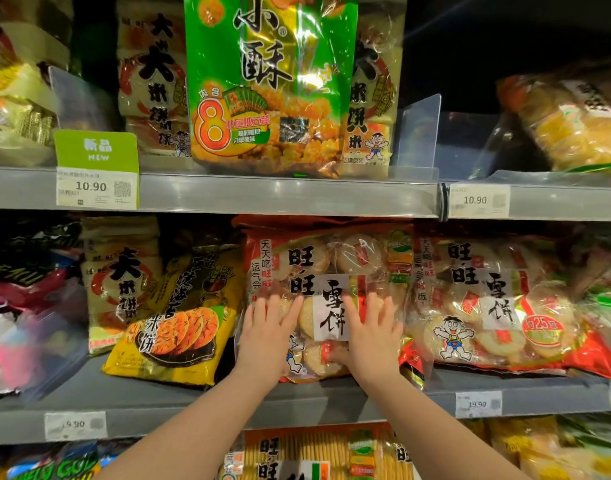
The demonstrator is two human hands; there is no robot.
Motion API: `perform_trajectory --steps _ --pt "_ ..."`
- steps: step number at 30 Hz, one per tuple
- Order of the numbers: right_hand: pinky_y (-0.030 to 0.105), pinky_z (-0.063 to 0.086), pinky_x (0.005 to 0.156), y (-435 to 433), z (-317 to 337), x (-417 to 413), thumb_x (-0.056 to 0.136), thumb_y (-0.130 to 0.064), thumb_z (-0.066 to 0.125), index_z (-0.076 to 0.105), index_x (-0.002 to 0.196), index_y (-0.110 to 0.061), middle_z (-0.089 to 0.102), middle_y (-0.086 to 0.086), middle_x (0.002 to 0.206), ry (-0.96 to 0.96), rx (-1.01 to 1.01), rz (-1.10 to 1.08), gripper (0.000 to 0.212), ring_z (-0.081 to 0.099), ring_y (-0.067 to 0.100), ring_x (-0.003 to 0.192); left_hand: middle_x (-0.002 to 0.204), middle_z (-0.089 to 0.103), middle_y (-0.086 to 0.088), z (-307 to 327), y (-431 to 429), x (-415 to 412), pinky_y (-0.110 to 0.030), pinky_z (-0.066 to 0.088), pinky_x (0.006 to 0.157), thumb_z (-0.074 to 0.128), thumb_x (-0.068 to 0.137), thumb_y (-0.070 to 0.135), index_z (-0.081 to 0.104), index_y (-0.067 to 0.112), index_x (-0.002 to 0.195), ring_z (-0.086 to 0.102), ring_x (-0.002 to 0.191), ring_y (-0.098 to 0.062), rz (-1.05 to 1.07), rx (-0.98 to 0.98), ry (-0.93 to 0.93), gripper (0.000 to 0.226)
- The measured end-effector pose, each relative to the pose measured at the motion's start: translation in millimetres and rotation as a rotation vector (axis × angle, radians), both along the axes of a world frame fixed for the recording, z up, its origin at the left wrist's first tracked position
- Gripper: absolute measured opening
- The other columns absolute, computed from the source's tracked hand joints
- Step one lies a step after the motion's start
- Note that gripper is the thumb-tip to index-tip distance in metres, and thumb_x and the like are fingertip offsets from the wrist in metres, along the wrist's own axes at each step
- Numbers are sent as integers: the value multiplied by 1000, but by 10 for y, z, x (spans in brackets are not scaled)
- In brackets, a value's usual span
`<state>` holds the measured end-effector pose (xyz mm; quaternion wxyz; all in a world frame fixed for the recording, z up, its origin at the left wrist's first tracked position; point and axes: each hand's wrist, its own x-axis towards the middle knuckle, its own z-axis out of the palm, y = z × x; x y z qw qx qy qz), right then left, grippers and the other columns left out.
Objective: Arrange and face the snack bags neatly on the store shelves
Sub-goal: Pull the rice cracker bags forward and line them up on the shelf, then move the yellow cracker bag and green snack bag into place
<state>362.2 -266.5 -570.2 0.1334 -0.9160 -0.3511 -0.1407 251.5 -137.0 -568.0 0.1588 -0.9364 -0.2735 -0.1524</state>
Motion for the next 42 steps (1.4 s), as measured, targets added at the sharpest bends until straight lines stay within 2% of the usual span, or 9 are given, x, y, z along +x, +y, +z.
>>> perform_trajectory --steps 6,12,17,23,29,34,37,40,42 --pt "59 4 112 -78 27 -87 81 -52 60 3 148 -34 -7 11 158 -15 39 -15 90 -11 40 142 156 0 -13 68 -113 -164 -48 10 115 60 86 20 -8 27 147 1 143 -30 -59 -51 -48 92" --pt "37 38 94 19 143 -549 84 -25 55 67 98 -25 69 -3 100 -151 267 212 19 60 20 104 99 66 -1 238 -271 -580 -34 44 75 38 96 23 52 20 114 60 92 -22 -126 -14 -205 23" --pt "26 43 65 234 305 -995 89 -24 46 62 109 -28 70 -2 93 195 268 477 26 60 14 81 60 63 -4 210 -65 -1046 -25 27 42 50 90 21 62 16 82 53 51 -23 -26 -146 -414 16" --pt "34 47 92 753 266 -1566 87 -20 49 44 133 -23 59 3 123 435 236 531 46 58 20 108 80 66 -2 90 344 -1521 -30 39 53 32 97 27 55 22 116 59 69 -25 154 -199 -344 30" --pt "38 28 109 1148 202 -1800 85 -27 55 9 148 -24 13 16 152 642 326 300 78 25 33 137 57 40 1 73 657 -1835 -29 15 42 33 96 29 52 16 87 49 66 -25 249 -214 -330 25" --pt "34 31 104 1226 113 -1825 89 -23 53 -1 149 -22 4 14 156 717 359 245 81 17 30 141 63 47 -2 -167 985 -2024 -31 25 45 35 94 27 41 18 77 54 66 -26 275 -273 -277 20" --pt "27 42 79 1272 71 -1785 89 -20 54 -1 148 -24 29 14 147 750 398 262 81 48 26 120 59 44 -1 -268 1122 -2060 -30 24 45 35 95 24 43 20 79 51 66 -24 295 -290 -239 18" --pt "24 44 53 1297 27 -1749 88 -17 56 2 148 -21 61 2 98 750 441 263 81 58 15 67 55 33 1 -310 1161 -2031 -31 19 41 36 94 23 43 18 76 46 62 -23 291 -278 -254 20" --pt "26 48 67 1338 9 -1718 87 -22 60 6 148 -15 62 6 111 774 523 247 82 61 19 84 55 33 1 -315 1167 -2003 -30 19 41 37 94 23 44 16 74 46 60 -23 274 -287 -271 22"
